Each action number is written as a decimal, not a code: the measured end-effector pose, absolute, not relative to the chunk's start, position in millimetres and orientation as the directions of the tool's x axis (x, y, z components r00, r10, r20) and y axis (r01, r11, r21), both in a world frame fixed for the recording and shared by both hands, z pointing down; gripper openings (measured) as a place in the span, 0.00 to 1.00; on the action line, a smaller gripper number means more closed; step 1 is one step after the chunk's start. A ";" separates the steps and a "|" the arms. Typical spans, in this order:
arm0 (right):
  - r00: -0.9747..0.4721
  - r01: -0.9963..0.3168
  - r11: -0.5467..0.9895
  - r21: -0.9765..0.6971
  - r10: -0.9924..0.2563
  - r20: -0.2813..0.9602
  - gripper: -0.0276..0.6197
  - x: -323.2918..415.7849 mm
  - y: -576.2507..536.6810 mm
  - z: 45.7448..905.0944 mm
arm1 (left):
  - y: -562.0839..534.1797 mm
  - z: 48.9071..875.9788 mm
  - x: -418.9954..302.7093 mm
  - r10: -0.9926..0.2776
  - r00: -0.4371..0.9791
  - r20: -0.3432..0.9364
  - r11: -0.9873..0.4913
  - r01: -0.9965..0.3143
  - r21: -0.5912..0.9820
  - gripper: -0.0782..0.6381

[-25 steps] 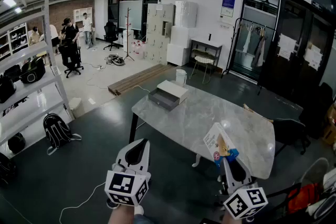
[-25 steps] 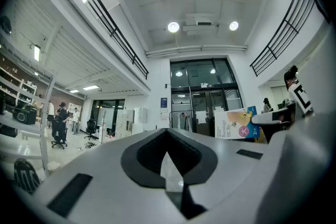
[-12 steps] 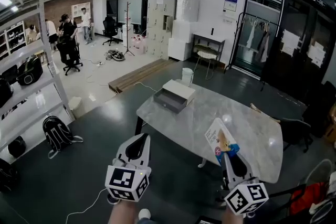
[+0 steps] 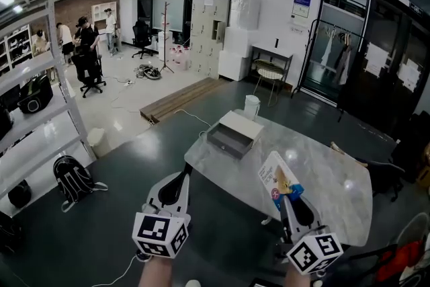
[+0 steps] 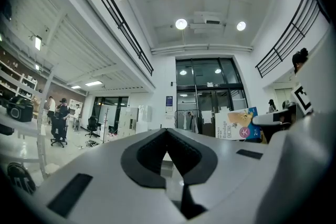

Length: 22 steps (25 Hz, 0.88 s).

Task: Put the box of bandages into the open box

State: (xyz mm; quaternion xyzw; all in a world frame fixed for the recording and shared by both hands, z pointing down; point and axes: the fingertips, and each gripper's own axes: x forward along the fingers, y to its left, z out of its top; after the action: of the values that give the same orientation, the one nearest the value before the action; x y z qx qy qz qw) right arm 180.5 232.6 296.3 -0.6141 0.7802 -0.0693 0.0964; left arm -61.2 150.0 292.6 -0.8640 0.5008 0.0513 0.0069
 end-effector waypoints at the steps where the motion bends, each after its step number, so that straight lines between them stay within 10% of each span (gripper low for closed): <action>1: -0.228 -0.945 0.237 -0.224 -0.971 -0.066 0.21 176.4 225.6 296.6 | 143.0 293.2 -65.3 -0.864 0.494 -0.097 -0.499 -0.865 0.040 0.13; 22: -0.269 -0.933 0.272 -0.234 -0.962 -0.044 0.21 130.0 96.4 308.5 | 34.8 315.1 -138.8 -0.905 0.420 -0.073 -0.425 -0.902 0.071 0.13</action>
State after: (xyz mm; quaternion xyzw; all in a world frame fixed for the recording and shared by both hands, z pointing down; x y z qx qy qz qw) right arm 130.0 96.4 308.5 -0.5979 0.7925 -0.0808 0.0888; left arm -138.8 34.8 315.1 -0.8426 0.5362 0.0499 -0.0105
